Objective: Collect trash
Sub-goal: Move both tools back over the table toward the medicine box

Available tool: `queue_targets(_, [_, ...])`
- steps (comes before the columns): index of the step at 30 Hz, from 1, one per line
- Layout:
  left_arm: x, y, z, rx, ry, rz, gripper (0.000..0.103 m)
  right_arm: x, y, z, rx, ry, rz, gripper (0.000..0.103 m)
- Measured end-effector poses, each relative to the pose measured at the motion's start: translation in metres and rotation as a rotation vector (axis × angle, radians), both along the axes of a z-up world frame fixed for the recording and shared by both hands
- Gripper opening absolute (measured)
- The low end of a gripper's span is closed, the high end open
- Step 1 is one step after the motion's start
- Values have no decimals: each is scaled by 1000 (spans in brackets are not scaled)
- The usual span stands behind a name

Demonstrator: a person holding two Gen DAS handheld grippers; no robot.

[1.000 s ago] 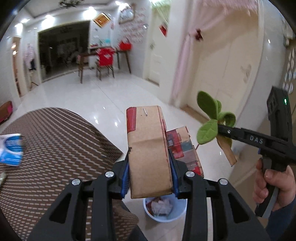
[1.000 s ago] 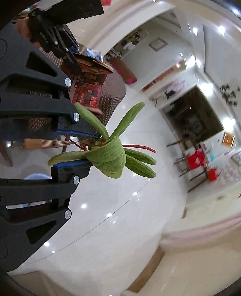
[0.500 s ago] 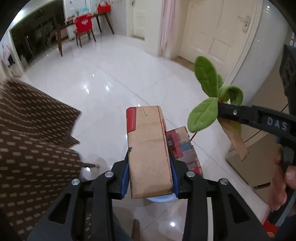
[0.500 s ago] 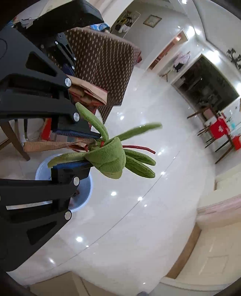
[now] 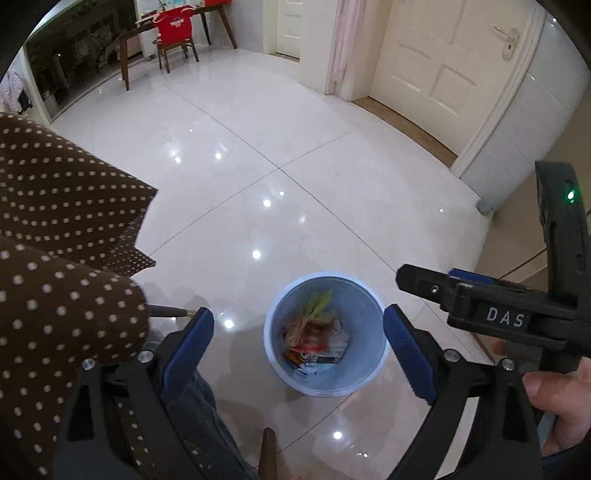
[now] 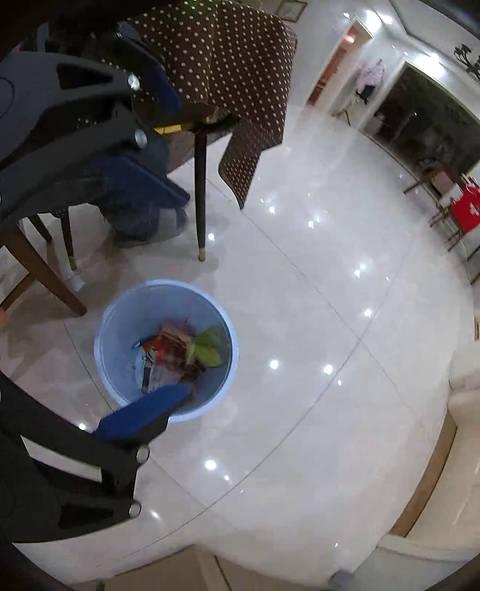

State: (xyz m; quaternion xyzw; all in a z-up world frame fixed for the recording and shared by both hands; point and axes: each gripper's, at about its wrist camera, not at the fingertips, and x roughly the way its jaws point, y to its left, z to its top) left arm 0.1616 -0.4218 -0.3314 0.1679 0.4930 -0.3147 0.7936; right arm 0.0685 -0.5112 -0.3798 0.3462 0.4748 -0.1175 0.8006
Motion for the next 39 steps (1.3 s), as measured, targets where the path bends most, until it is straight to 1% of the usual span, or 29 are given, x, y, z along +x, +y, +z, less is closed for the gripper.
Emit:
queue_targets(2, [1, 6, 9, -9, -10, 6, 91, -2, 0, 0, -3, 8, -15, 97])
queue_targets(6, [-3, 14, 26, -31, -26, 12, 91, -1, 0, 9, -19, 5, -24, 97])
queue_targets(8, [-5, 18, 33, -41, -35, 12, 91, 4, 3, 17, -27, -3, -29, 97])
queue_targets(14, [-20, 23, 73, -89, -94, -15, 91, 0, 7, 44, -42, -50, -36, 97])
queue_targets(17, [-27, 32, 98, -121, -140, -30, 91, 1, 12, 66, -55, -87, -32, 97])
queue_targets(20, [-35, 49, 131, -167, -194, -34, 91, 5, 20, 99, -75, -147, -18, 97])
queue_targets(23, [-39, 67, 154, -193, -244, -27, 91, 10, 34, 132, -91, -211, 9, 97])
queue_targets(28, [-37, 122, 195, -246, -314, 39, 91, 25, 68, 183, -119, -306, 80, 97])
queue_targets(32, [-30, 170, 217, -254, -366, 86, 91, 42, 110, 223, -161, -367, 177, 97])
queue_targets(35, [-24, 207, 230, -247, -407, 132, 91, 57, 148, 247, -185, -412, 260, 97])
queue_targets(36, [-20, 227, 236, -249, -423, 162, 91, 62, 164, 255, -194, -428, 297, 97])
queue_targets(39, [-11, 266, 245, -249, -452, 223, 91, 79, 207, 270, -209, -453, 385, 97])
